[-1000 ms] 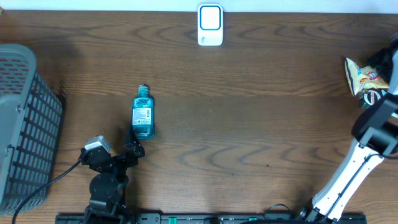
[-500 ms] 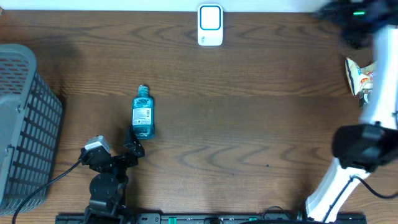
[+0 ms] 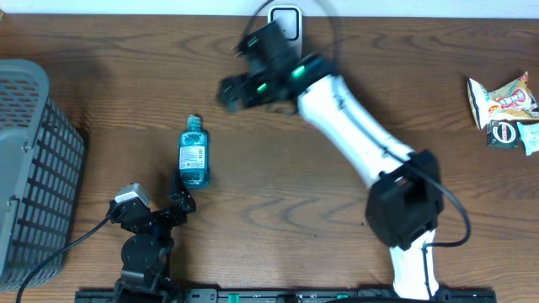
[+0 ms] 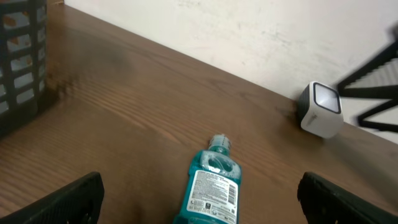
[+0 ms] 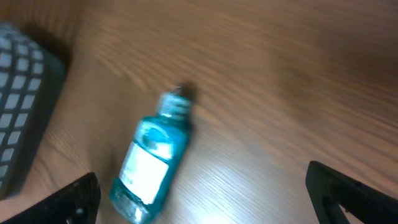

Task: Scan the item barcode
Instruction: 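Move the right gripper to the teal mouthwash bottle and grasp it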

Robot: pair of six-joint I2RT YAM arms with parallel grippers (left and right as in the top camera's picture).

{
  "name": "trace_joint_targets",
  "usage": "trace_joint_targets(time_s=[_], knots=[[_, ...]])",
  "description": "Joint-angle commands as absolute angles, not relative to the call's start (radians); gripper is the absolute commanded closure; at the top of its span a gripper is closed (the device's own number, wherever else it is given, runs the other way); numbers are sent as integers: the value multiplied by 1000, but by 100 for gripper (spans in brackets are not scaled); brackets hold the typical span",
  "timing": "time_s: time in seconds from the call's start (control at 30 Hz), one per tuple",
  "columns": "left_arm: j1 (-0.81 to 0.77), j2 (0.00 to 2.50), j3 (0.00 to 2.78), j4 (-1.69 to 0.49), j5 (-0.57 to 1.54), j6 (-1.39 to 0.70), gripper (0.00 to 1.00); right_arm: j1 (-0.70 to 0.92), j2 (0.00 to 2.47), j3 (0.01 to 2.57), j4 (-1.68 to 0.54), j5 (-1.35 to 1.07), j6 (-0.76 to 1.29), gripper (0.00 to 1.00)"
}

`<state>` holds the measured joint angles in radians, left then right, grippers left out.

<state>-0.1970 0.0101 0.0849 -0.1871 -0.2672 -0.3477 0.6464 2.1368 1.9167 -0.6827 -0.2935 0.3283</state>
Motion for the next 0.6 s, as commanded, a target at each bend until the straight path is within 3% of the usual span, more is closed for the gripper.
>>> trace_joint_targets(time_s=[0.0,0.33,0.57], knots=[[-196,6,67,-212,-273,-353,2,726,2140,1832,-579,-150,341,1],[-196,6,67,-212,-273,-354,2,918,2212,1701,-286,130,197,1],[-196,6,67,-212,-273,-354,2,917,2327,1702,-222,94,182,1]])
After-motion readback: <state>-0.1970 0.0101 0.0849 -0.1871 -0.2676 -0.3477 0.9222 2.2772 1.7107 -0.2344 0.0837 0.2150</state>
